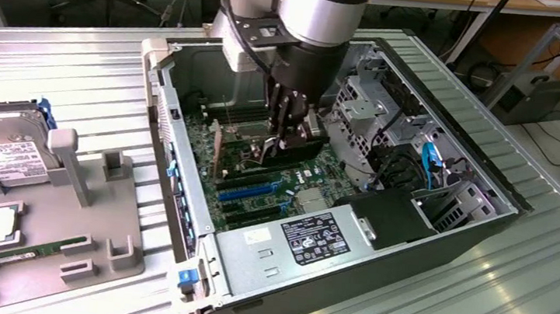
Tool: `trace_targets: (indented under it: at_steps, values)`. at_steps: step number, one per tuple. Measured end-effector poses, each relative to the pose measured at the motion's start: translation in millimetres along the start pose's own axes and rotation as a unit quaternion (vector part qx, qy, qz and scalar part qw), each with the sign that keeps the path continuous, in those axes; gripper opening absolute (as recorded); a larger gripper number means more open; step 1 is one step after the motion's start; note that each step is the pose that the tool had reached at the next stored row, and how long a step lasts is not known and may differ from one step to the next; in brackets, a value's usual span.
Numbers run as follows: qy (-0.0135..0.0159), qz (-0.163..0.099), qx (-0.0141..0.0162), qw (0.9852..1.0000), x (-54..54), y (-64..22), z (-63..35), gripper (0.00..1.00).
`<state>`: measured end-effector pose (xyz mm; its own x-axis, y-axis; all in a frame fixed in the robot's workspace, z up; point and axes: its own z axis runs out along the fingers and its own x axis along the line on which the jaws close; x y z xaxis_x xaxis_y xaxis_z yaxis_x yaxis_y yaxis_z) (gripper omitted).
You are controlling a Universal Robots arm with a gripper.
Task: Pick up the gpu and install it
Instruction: 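Insert the gpu into the slot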
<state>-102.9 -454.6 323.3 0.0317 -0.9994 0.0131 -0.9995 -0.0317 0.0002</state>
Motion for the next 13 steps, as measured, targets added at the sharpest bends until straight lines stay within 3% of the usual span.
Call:
trace_targets:
  at_steps: [5, 13]
  values:
    - [0.0000, 0.001, 0.0021, 1.0000, -0.5, 12.3, 8.7, 0.26]
    - [-0.0009, 0.008, 0.0025, 1.0000, -0.7, 13.6, 19.1, 0.26]
